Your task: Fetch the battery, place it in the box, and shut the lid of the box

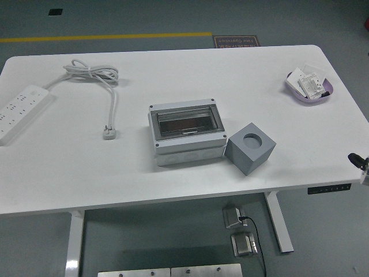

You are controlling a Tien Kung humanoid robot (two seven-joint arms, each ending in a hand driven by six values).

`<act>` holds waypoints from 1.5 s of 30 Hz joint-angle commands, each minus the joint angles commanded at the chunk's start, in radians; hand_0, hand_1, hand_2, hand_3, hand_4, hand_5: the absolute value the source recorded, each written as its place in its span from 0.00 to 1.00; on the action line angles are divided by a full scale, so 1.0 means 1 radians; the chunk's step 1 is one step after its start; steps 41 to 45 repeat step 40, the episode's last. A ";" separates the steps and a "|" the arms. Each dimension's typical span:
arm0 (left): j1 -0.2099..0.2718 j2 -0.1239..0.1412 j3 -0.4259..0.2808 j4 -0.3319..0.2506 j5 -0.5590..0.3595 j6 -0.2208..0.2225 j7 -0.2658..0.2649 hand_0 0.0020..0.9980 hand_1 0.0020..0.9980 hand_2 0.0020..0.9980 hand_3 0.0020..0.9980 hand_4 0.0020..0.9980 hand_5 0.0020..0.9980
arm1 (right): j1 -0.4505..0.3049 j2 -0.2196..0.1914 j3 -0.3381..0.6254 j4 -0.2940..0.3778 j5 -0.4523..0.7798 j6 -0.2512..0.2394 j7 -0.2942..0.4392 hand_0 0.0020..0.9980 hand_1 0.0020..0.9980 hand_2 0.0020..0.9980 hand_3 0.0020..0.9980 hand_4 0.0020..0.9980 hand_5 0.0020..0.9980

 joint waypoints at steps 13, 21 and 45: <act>0.002 -0.001 -0.002 0.000 0.000 0.000 0.002 0.68 0.68 0.66 0.76 0.73 0.41 | 0.003 0.001 -0.004 -0.021 0.066 0.008 0.024 0.44 0.46 0.54 0.66 0.81 0.59; 0.002 -0.002 -0.002 0.000 0.000 0.000 0.002 0.68 0.68 0.66 0.76 0.73 0.41 | 0.006 0.002 -0.023 -0.043 0.155 0.020 0.051 0.44 0.46 0.55 0.66 0.81 0.59; 0.002 -0.004 -0.001 0.000 -0.002 0.000 0.002 0.68 0.68 0.66 0.76 0.73 0.41 | 0.006 0.002 -0.025 -0.045 0.162 0.020 0.052 0.44 0.47 0.55 0.66 0.81 0.60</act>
